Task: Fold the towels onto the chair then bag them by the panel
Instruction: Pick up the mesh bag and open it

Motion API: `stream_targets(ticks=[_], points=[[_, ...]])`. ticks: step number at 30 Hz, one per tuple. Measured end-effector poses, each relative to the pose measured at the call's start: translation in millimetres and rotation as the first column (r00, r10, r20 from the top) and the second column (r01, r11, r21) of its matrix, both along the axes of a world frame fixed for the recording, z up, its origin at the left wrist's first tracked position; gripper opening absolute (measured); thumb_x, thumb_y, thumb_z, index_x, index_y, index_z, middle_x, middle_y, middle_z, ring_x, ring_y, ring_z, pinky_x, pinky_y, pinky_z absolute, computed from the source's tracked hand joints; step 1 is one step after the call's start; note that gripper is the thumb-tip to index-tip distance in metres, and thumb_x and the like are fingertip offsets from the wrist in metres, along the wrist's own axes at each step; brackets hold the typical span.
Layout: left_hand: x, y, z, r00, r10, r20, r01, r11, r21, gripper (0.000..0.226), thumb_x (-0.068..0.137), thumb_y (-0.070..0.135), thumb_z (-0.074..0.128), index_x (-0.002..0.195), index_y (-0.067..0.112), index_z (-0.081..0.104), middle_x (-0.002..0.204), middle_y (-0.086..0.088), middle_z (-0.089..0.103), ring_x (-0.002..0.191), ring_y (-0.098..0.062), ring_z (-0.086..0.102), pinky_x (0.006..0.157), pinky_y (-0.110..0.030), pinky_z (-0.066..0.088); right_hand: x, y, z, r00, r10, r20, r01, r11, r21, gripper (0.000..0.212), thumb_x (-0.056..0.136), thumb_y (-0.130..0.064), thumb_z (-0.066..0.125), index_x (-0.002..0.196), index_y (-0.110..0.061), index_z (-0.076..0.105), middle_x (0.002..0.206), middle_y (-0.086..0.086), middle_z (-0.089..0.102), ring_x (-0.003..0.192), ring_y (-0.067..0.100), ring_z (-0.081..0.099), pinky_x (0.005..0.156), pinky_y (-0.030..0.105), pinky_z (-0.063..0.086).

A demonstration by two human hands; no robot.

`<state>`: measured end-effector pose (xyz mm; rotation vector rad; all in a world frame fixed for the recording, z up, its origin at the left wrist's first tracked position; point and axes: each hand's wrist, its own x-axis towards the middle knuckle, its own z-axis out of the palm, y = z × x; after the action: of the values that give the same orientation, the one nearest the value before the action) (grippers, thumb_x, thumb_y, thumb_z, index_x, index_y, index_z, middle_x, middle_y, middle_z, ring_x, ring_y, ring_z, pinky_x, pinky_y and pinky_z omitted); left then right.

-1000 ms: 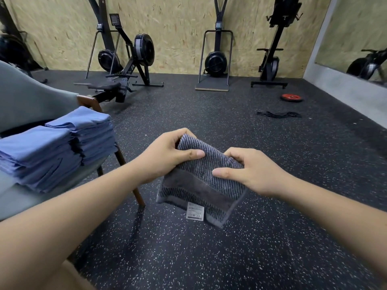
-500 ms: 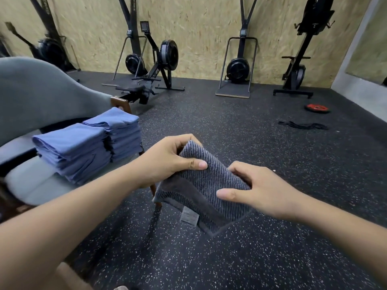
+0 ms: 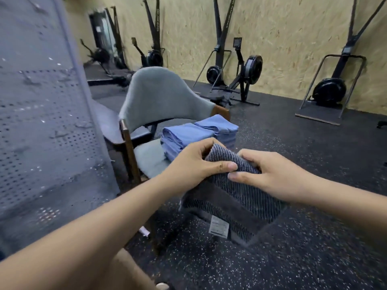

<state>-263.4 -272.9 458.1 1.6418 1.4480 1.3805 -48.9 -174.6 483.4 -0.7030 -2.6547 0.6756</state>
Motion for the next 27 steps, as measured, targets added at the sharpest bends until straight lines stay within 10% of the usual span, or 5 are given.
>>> stream_targets(ticks=[13, 21, 27], points=[[-116.1, -83.2, -36.3, 0.835, 0.55, 0.003, -0.549, 0.835, -0.033, 0.046, 0.078, 0.053, 0.091, 0.102, 0.025, 0.063, 0.101, -0.005, 0.074, 0.087, -0.01, 0.066, 0.087, -0.039, 0.056, -153.0, -13.4, -18.4, 0.96, 0.279, -0.039, -0.267, 0.946, 0.181, 0.041, 0.096, -0.064, 0.063, 0.081, -0.027, 0.056, 0.073, -0.009, 0.064, 0.07, 0.008, 0.061, 0.069, 0.035, 0.048], [-142.2, -129.7, -24.3, 0.866, 0.495, -0.066, -0.489, 0.816, -0.308, 0.023, 0.098, 0.045, 0.076, 0.107, 0.023, 0.075, 0.107, 0.008, 0.08, 0.105, -0.012, 0.075, 0.101, -0.038, 0.057, -207.0, -37.6, -40.5, 0.914, 0.405, 0.038, -0.402, 0.886, 0.229, 0.035, 0.1, -0.054, 0.067, 0.081, -0.027, 0.055, 0.07, -0.011, 0.056, 0.065, 0.002, 0.051, 0.057, 0.025, 0.032], [-175.7, -140.5, -45.0, 0.847, 0.53, -0.046, -0.493, 0.749, -0.443, 0.029, 0.097, 0.048, 0.076, 0.098, 0.02, 0.068, 0.092, 0.005, 0.072, 0.087, -0.011, 0.065, 0.082, -0.03, 0.05, -250.2, -52.1, -74.9, 0.905, 0.404, 0.129, -0.421, 0.894, 0.155, 0.039, 0.099, -0.058, 0.065, 0.096, -0.02, 0.061, 0.085, -0.001, 0.067, 0.081, 0.023, 0.065, 0.072, 0.041, 0.053]])
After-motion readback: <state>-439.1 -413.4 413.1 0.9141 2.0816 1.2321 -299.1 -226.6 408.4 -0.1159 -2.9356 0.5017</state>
